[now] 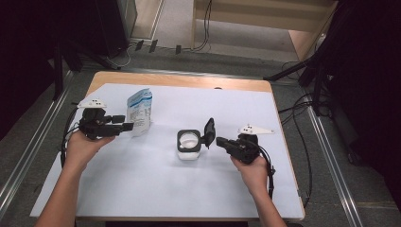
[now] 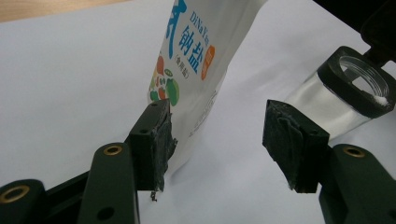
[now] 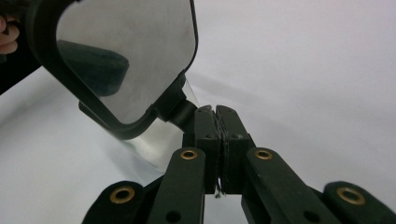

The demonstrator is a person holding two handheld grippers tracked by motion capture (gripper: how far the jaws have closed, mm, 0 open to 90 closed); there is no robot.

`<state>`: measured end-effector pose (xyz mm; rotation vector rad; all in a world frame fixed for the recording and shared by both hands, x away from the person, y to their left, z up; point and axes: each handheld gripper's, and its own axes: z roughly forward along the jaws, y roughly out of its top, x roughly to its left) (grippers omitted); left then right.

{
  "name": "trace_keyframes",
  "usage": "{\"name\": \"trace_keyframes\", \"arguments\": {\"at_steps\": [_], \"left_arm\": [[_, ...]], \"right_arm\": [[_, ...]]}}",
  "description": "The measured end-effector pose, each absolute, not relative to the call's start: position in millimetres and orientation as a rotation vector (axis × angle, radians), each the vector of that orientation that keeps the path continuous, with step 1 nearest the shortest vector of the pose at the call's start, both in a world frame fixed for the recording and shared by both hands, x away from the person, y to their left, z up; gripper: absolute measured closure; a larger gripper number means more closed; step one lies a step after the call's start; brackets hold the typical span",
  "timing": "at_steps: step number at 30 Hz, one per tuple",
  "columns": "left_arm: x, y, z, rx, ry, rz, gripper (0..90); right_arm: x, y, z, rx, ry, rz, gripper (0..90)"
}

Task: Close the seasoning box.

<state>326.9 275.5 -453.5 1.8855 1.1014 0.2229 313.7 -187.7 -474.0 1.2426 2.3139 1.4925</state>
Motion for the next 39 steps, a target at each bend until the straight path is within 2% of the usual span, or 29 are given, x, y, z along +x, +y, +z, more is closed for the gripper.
{"name": "trace_keyframes", "arguments": {"at_steps": [20,39], "left_arm": [[300.5,274.7,-472.5,1.929,1.107,0.219,42.7],[297.4,279.1,-480.0,1.912,1.121,0.232,42.7]], "right_arm": [[334.3,-172.9,-442.0,1.181,2.335,1.566,90.0],[338.6,-155.3,-442.0,1.175,2.385,1.55,90.0]]}}
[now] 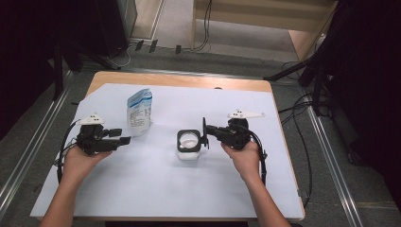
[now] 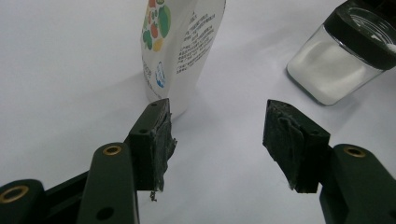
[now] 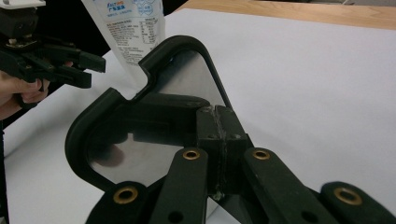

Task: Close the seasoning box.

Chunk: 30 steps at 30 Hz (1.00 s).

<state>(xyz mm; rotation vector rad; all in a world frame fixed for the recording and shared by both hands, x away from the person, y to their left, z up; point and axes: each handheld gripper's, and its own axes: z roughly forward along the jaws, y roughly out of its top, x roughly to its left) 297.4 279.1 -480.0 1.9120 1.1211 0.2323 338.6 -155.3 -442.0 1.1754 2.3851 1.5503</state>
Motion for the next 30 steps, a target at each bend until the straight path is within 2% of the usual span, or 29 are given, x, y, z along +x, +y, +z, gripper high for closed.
{"name": "trace_keyframes", "arguments": {"at_steps": [30], "left_arm": [[296.9,281.0,-481.6,1.913,1.128,0.235,42.6]], "right_arm": [[338.2,-131.8,-450.2,1.108,2.47,1.506,90.0]]}}
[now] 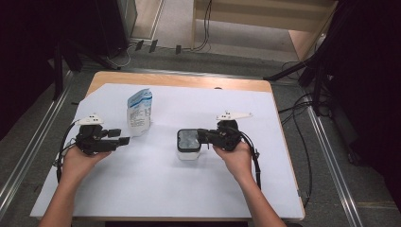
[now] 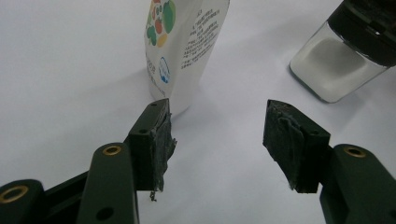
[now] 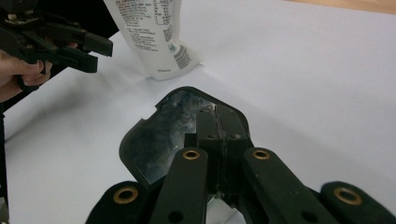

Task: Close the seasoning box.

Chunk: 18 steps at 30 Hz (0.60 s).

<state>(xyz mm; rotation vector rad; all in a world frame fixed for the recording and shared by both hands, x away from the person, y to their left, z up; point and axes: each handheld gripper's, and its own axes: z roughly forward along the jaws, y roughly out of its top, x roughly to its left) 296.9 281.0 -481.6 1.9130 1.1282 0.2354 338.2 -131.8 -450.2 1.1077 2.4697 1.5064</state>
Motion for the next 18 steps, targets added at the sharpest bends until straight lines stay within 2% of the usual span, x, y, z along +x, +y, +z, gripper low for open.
{"name": "trace_keyframes", "arguments": {"at_steps": [9,18], "left_arm": [[297.6,280.5,-482.5,1.927,1.124,0.234,42.3],[298.9,280.2,-484.3,1.935,1.129,0.237,41.7]], "right_arm": [[338.9,-143.0,-450.9,1.089,2.427,1.499,78.8],[338.2,-157.0,-452.2,1.114,2.39,1.482,73.8]]}}
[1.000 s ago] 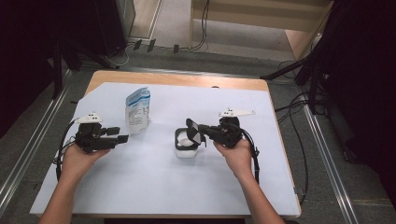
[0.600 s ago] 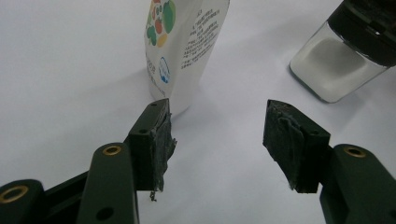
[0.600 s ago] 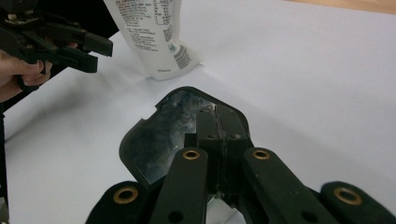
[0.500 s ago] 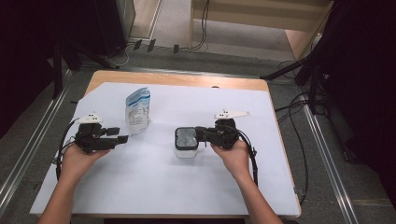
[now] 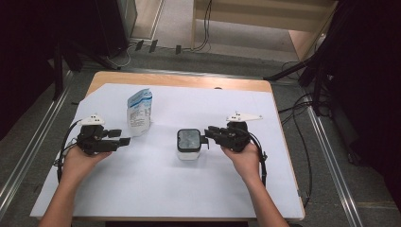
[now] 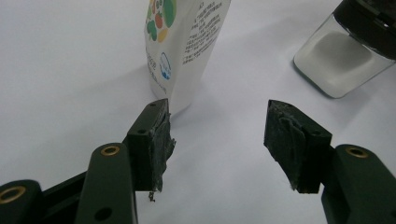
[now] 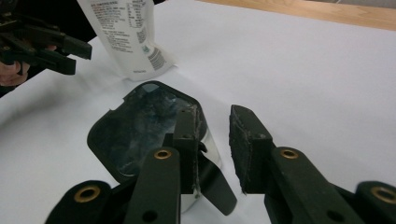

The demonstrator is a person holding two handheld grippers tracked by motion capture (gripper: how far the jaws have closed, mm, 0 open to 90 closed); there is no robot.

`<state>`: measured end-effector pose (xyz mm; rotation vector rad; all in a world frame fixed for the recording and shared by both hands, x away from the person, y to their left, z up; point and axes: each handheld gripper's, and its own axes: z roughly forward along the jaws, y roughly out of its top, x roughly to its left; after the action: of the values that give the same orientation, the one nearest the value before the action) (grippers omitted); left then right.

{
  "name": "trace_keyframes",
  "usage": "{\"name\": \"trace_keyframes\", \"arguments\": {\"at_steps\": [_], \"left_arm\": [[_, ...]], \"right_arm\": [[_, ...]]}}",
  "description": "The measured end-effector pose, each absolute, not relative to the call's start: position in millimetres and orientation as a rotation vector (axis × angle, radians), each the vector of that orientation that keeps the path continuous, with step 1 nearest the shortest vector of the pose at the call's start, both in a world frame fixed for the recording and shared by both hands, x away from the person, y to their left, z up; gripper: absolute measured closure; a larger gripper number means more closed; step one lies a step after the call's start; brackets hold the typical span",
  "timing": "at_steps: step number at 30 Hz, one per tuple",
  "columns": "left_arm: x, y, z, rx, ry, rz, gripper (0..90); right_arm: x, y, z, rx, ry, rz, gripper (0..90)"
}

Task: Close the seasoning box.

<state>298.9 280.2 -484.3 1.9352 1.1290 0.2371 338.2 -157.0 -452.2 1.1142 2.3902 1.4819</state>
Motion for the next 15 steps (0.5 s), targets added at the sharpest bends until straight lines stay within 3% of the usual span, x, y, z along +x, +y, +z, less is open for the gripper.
{"name": "trace_keyframes", "arguments": {"at_steps": [15], "left_arm": [[304.4,280.6,-489.4,1.951,1.14,0.235,40.8]], "right_arm": [[333.7,-197.2,-460.2,1.14,2.28,1.435,62.5]]}}
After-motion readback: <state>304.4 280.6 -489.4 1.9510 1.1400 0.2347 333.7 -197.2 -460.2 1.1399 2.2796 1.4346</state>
